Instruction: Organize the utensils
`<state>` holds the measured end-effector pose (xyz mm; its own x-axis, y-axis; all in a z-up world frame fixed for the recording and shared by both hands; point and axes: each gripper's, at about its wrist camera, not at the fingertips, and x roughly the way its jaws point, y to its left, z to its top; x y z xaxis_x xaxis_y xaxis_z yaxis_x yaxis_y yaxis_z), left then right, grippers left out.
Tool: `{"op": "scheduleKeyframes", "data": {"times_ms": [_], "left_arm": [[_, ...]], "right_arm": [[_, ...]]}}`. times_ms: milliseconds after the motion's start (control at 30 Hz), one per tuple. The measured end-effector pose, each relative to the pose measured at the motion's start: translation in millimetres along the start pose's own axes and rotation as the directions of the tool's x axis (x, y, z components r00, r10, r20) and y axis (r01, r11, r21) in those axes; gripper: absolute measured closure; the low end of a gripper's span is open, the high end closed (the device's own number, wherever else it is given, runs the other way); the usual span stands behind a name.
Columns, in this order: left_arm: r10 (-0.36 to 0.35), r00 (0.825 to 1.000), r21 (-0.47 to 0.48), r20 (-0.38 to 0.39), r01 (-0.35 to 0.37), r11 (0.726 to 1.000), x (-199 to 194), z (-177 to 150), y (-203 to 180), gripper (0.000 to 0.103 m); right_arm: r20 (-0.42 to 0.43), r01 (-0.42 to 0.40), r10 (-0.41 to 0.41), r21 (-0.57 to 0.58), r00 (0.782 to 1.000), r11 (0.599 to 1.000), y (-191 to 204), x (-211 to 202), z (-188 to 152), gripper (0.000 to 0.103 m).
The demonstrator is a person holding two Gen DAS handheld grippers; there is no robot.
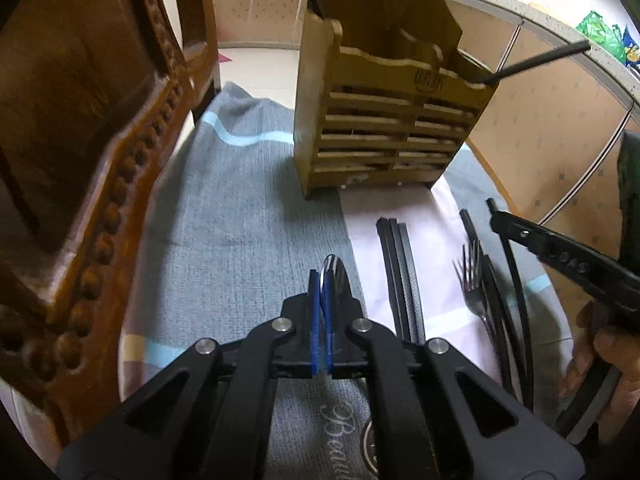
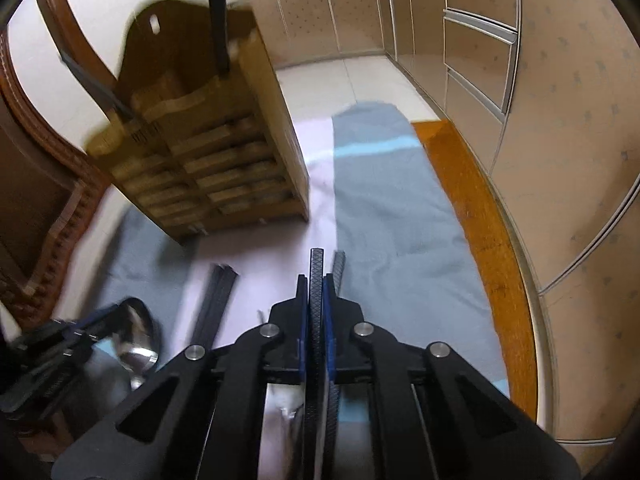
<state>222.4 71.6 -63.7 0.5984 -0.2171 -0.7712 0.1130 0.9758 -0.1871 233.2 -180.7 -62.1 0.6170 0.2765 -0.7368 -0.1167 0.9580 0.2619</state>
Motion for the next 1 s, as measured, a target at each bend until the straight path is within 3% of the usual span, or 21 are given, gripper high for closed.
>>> {"op": "scheduleKeyframes", "data": {"times_ms": [167,267,367,567,767,900,1000], "left_arm": [[-0.002,0.997,0.024,0.079,0.001,1.0,-32.5,4.7,-9.1,0.101],[-0.004,0.986,0.041,0.165,-0.003,0.999,-63.8,7.5,-15.8,0.101],[0.02,0.972,0.054,0.234,-0.034,0.998,-87.9,8.1,-19.1,0.101],[0.053,0.922,0.061,0.384,-0.082,0.995,-147.8,1.0,-31.8,0.101],[0.06,0.884,0.057,0.464,-0.097,0.994,-189.8,-11.2,-45.8,0.101],[0.068,0.876,0.061,0.477,-0.111,0.992,-199.8,-16.4,-52.6,0.101],[0.072,0.878,0.063,0.474,-0.116,0.991,-200.8,-19.1,-56.2,0.101]], "right_arm": [[0.067,-0.091,0.089,0.022,0.994,0.996,-0.3,-34.3,3.8,0.096],[0.108,-0.136,0.131,0.033,0.985,0.99,-2.0,-57.8,3.3,0.096],[0.152,-0.17,0.163,0.034,0.975,0.985,-2.1,-83.9,1.3,0.096],[0.262,-0.203,0.201,-0.018,0.944,0.979,4.0,-141.6,-4.1,0.096],[0.387,-0.193,0.207,-0.075,0.899,0.978,12.1,-190.4,-8.5,0.096],[0.437,-0.179,0.206,-0.103,0.876,0.978,14.6,-211.6,-12.2,0.096],[0.442,-0.162,0.198,-0.118,0.875,0.98,14.3,-217.8,-16.2,0.096]]}}
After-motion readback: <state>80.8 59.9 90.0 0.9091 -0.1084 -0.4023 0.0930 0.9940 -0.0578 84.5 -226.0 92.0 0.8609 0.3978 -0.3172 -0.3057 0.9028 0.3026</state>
